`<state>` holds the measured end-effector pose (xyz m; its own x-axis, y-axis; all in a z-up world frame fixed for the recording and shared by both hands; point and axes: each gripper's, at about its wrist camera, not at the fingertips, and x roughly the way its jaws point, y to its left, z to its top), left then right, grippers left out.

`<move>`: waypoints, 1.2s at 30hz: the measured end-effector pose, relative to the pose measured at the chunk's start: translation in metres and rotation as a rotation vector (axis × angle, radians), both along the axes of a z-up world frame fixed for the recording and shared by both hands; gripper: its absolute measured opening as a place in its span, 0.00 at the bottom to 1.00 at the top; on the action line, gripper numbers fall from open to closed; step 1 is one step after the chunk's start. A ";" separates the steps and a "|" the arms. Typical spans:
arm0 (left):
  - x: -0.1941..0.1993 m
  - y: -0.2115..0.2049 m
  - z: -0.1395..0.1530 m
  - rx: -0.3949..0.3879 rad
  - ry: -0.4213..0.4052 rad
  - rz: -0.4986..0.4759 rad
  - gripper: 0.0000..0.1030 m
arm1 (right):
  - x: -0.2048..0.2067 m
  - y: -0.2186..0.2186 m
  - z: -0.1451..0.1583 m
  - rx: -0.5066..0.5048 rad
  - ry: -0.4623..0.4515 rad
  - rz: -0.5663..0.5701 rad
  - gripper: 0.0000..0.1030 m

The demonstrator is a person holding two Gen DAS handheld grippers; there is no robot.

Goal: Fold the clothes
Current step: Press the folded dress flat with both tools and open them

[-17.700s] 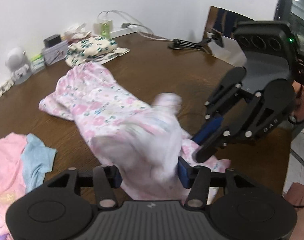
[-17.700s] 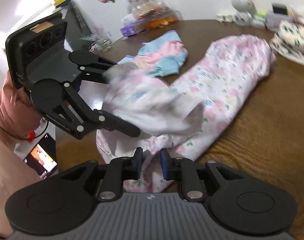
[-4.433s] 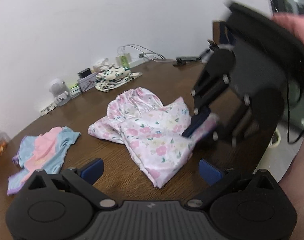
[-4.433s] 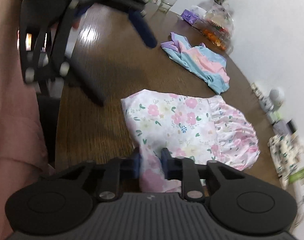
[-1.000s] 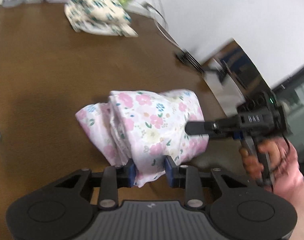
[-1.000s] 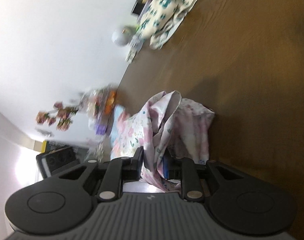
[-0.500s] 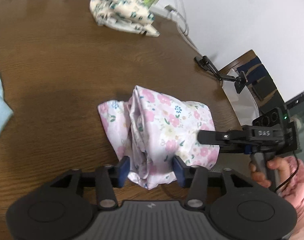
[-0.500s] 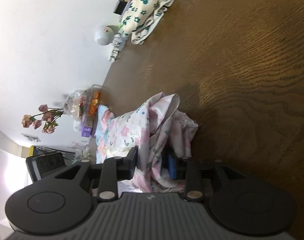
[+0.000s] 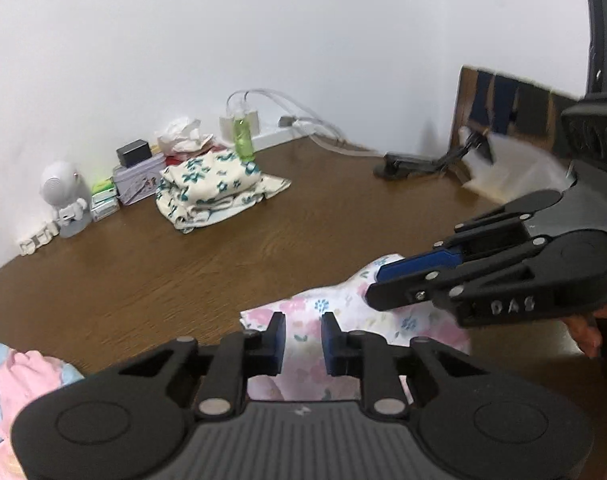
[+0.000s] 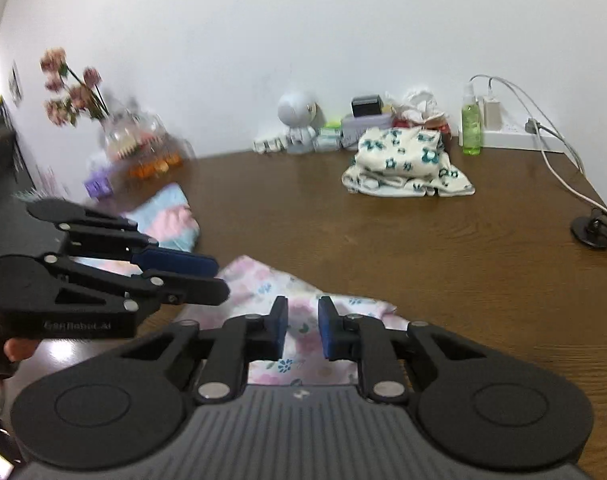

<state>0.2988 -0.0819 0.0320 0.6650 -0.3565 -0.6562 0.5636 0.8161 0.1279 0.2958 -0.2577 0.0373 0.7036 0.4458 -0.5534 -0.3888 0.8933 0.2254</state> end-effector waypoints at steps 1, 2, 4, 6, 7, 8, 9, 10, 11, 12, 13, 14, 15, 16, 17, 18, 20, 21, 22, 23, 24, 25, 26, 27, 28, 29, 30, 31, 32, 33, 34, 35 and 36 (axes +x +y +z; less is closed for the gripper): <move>0.002 -0.001 -0.006 0.005 0.004 0.013 0.16 | 0.001 0.004 -0.004 -0.011 0.001 -0.004 0.17; 0.004 -0.001 -0.012 -0.001 0.017 0.024 0.16 | 0.002 0.008 -0.007 -0.021 0.002 -0.008 0.17; 0.008 0.000 -0.020 -0.017 0.042 0.043 0.16 | 0.003 0.010 -0.014 -0.031 0.009 -0.010 0.17; 0.012 0.002 -0.025 -0.030 0.056 0.057 0.16 | 0.004 0.011 -0.021 -0.038 0.017 -0.011 0.17; 0.013 0.003 -0.027 -0.033 0.060 0.062 0.16 | 0.005 0.012 -0.025 -0.042 0.020 -0.011 0.17; 0.013 0.003 -0.029 -0.034 0.063 0.067 0.16 | 0.004 0.013 -0.027 -0.046 0.019 -0.009 0.17; 0.013 0.003 -0.031 -0.038 0.066 0.073 0.16 | 0.003 0.013 -0.028 -0.048 0.017 -0.006 0.17; 0.014 0.004 -0.033 -0.043 0.068 0.080 0.16 | 0.003 0.013 -0.030 -0.049 0.017 -0.003 0.17; 0.013 0.004 -0.035 -0.049 0.068 0.087 0.15 | 0.002 0.012 -0.032 -0.038 0.019 -0.001 0.17; 0.012 0.004 -0.036 -0.055 0.066 0.094 0.15 | 0.002 0.010 -0.033 -0.022 0.023 0.001 0.17; 0.010 0.004 -0.037 -0.058 0.062 0.101 0.15 | 0.002 0.008 -0.035 -0.006 0.027 0.003 0.17; 0.008 0.004 -0.037 -0.061 0.057 0.108 0.14 | 0.003 0.006 -0.036 0.010 0.034 0.004 0.17; 0.007 0.003 -0.038 -0.061 0.053 0.114 0.14 | 0.004 0.004 -0.037 0.026 0.044 0.005 0.16; 0.005 0.003 -0.038 -0.060 0.048 0.119 0.14 | 0.006 0.002 -0.037 0.042 0.053 0.007 0.16; 0.003 0.002 -0.038 -0.059 0.044 0.126 0.13 | 0.006 0.002 -0.038 0.045 0.057 0.009 0.16; 0.001 0.001 -0.038 -0.056 0.042 0.131 0.13 | 0.006 0.003 -0.037 0.037 0.057 0.011 0.16; -0.006 0.001 -0.038 -0.048 0.035 0.138 0.13 | 0.002 0.005 -0.036 0.024 0.059 0.021 0.16; -0.011 0.001 -0.038 -0.044 0.032 0.140 0.13 | -0.001 0.007 -0.035 0.019 0.061 0.031 0.17; -0.017 0.003 -0.038 -0.046 0.030 0.138 0.13 | -0.004 0.008 -0.035 0.016 0.064 0.040 0.17; -0.024 0.005 -0.038 -0.049 0.029 0.134 0.13 | -0.009 0.009 -0.034 0.010 0.066 0.052 0.17; -0.029 0.008 -0.038 -0.055 0.029 0.134 0.13 | -0.015 0.011 -0.033 0.003 0.066 0.064 0.17; -0.035 0.011 -0.039 -0.062 0.031 0.135 0.13 | -0.021 0.013 -0.033 -0.004 0.064 0.076 0.17; -0.041 0.013 -0.039 -0.069 0.033 0.137 0.13 | -0.026 0.015 -0.033 -0.011 0.060 0.086 0.17; -0.044 0.015 -0.039 -0.072 0.031 0.141 0.13 | -0.032 0.017 -0.033 -0.018 0.052 0.091 0.17; -0.047 0.015 -0.039 -0.073 0.028 0.145 0.13 | -0.036 0.019 -0.034 -0.025 0.044 0.092 0.17; -0.048 0.015 -0.039 -0.071 0.025 0.149 0.13 | -0.040 0.021 -0.034 -0.031 0.036 0.090 0.17; -0.048 0.015 -0.038 -0.068 0.023 0.150 0.13 | -0.041 0.023 -0.034 -0.036 0.031 0.089 0.17; -0.048 0.014 -0.036 -0.064 0.022 0.152 0.13 | -0.043 0.023 -0.033 -0.041 0.028 0.089 0.17; -0.050 0.015 -0.032 -0.071 0.012 0.156 0.16 | -0.044 0.023 -0.031 -0.039 0.027 0.090 0.18; -0.053 0.017 -0.027 -0.081 0.000 0.159 0.19 | -0.045 0.021 -0.026 -0.024 0.018 0.089 0.24; -0.059 0.019 -0.020 -0.105 -0.024 0.155 0.21 | -0.048 0.018 -0.019 -0.003 0.004 0.085 0.29; -0.066 0.023 -0.012 -0.133 -0.053 0.148 0.27 | -0.050 0.015 -0.013 0.018 -0.010 0.081 0.39; -0.071 0.024 -0.007 -0.150 -0.069 0.135 0.27 | -0.054 0.014 -0.005 0.030 -0.036 0.077 0.42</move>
